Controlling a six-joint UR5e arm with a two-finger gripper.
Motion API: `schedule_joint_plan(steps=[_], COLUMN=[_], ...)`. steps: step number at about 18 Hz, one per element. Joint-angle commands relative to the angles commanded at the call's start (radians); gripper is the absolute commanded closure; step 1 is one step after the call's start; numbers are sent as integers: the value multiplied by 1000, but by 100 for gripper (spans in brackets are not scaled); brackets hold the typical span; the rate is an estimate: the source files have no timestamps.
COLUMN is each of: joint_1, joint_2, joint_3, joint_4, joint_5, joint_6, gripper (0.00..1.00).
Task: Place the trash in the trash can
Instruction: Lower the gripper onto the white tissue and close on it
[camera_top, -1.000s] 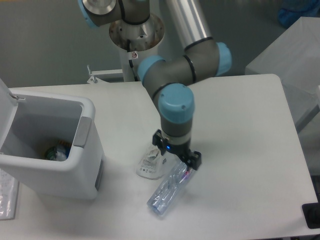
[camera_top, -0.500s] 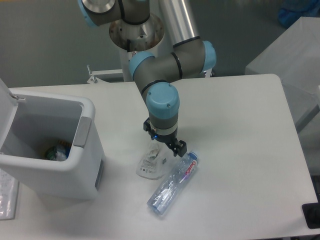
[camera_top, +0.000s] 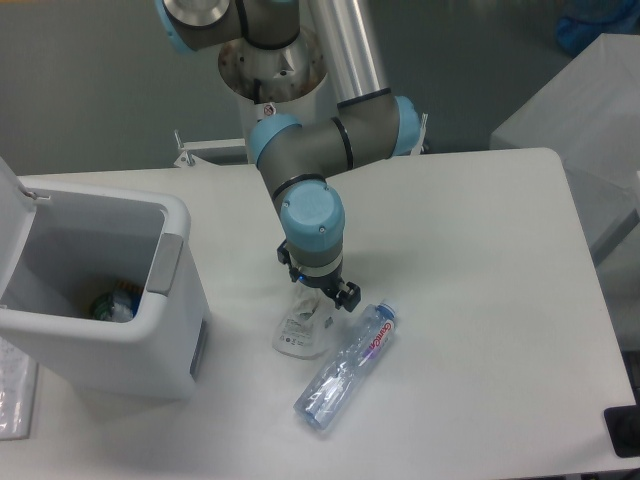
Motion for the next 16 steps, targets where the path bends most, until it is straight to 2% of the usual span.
schedule_joint_plan(steps=[9, 12, 16], joint_1=[11, 18, 58], joint_2=[35, 57, 100], joint_3=[18, 32, 72], joint_4=[-12, -18, -70], joint_5=[-12, -60, -142], joint_6=[-2, -2, 0], gripper=[100, 100, 100])
